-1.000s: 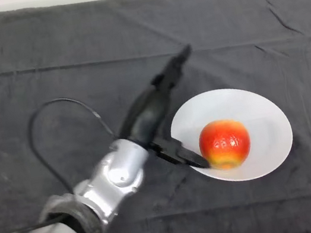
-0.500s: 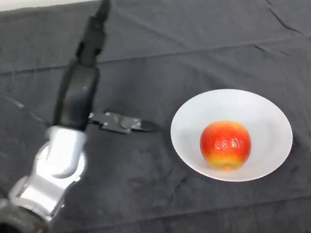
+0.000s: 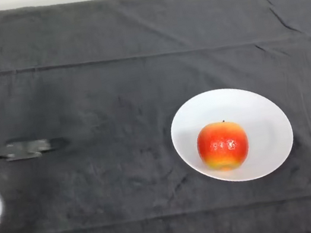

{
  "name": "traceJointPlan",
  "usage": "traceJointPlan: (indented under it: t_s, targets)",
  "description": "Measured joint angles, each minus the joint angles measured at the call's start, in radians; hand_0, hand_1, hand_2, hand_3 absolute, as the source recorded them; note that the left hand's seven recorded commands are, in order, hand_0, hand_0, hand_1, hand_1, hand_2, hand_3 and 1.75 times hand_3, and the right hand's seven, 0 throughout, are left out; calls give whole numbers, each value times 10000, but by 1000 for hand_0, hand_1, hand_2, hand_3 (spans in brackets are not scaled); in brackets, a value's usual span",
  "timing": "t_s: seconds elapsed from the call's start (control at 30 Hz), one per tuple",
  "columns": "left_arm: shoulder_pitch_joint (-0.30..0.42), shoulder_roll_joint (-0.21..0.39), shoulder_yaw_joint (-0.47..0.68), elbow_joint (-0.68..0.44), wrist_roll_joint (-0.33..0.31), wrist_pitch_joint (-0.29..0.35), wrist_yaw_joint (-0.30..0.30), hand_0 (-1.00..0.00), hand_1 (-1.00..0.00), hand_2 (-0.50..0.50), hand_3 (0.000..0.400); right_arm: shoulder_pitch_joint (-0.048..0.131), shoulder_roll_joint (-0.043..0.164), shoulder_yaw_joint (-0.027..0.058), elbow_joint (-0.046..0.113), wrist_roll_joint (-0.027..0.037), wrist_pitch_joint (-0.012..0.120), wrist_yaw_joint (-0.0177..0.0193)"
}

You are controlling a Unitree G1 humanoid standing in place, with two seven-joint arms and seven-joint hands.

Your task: Move the apple to the plate

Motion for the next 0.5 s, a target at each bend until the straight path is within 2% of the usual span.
traceJointPlan:
  t_s: [0.27, 0.37, 0.5]
  targets:
    - [981, 191, 1408, -222, -71, -3, 779, 0, 0, 0, 0, 9, 0, -1, -3, -1, 3, 0]
    - [1483, 206, 1740, -648, -52, 22, 1214, 0, 0, 0, 0, 17, 0, -2, -6, 0, 4, 0]
    - [1795, 207, 2212, -1170, 23, 296, 1753, 0, 0, 0, 0, 16, 1, -10, -9, 0, 25, -1]
